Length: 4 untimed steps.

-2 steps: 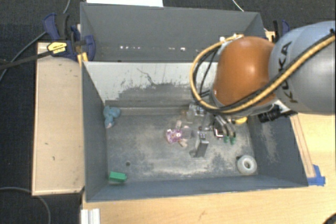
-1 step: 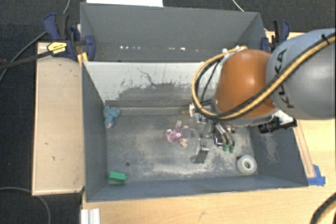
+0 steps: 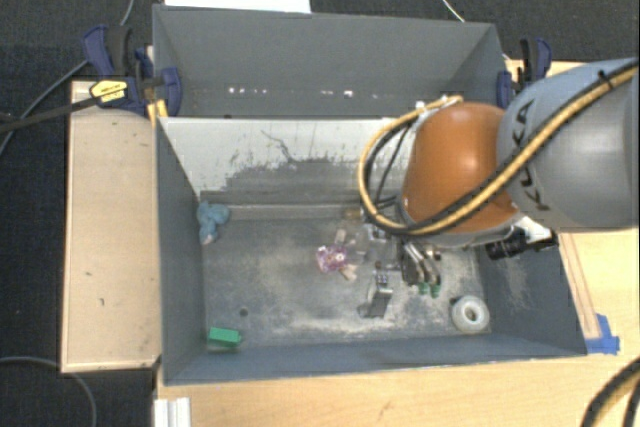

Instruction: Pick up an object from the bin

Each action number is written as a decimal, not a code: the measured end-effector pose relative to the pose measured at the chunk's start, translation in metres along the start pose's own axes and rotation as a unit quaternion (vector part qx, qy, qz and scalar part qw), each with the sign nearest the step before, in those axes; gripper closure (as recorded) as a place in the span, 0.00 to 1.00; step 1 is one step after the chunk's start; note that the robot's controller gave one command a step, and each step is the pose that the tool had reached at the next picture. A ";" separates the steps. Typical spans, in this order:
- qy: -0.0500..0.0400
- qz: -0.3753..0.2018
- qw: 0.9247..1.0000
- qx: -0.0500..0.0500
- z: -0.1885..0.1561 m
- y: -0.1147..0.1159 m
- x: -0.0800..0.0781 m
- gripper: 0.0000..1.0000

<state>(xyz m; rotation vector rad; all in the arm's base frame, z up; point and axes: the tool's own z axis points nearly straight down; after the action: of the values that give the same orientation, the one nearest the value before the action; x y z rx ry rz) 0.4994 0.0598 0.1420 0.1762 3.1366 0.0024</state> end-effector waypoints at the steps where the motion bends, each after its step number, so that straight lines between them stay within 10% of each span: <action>1: -0.002 0.025 1.000 -0.001 0.041 -0.018 -0.020 0.00; 3: -0.003 0.013 1.000 -0.001 0.044 -0.006 -0.044 0.00; 4: -0.003 -0.081 0.997 0.000 0.064 -0.040 -0.046 0.00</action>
Offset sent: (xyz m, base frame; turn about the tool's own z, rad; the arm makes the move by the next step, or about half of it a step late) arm 0.0400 -0.0111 -0.0430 0.0214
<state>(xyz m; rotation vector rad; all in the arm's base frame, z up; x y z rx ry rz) 0.5408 0.0145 0.0783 -0.0793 3.1345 0.0032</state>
